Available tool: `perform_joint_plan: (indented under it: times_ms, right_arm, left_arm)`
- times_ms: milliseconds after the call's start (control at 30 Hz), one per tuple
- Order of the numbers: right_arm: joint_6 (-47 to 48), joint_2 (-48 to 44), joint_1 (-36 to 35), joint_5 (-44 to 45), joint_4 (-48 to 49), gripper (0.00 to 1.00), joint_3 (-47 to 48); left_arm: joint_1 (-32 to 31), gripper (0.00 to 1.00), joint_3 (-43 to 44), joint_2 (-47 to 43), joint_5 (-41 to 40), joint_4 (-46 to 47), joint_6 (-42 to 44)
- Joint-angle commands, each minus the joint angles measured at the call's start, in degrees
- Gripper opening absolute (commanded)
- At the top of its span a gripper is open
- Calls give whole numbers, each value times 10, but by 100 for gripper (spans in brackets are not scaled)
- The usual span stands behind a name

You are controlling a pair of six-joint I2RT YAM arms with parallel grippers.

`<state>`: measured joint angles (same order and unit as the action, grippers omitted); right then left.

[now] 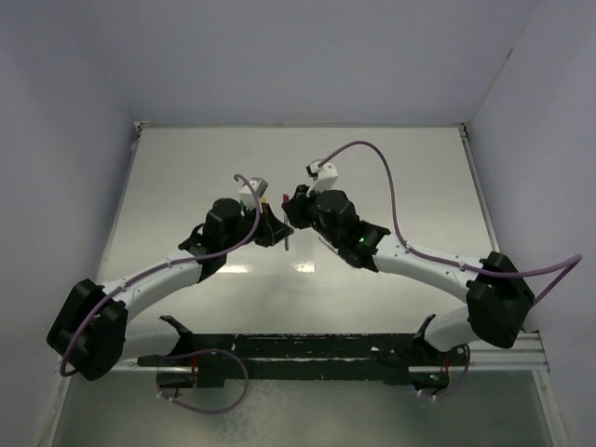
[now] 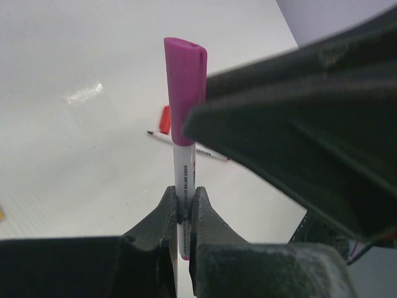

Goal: Insert the pens into the pen caps

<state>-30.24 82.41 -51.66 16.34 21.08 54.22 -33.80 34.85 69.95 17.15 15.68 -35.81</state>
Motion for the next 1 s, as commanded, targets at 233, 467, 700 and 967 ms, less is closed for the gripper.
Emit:
perform_joint_plan:
  times_ms: [233,467,700,967]
  right_arm:
    - [60,-98,-22,106,-129,45,66]
    - [33,-159,-22,154,-192,46,9]
    - [-2,-194,-22,164,-228,46,-40]
    - [-35,-211,-22,175,-259,45,-63]
  left_arm:
    - [14,0,66,100,-81,-21,58]
    - [16,0,179,198,-112,-96,69]
    - [19,2,281,284,-200,-205,59]
    - [21,4,321,335,-253,-269,54]
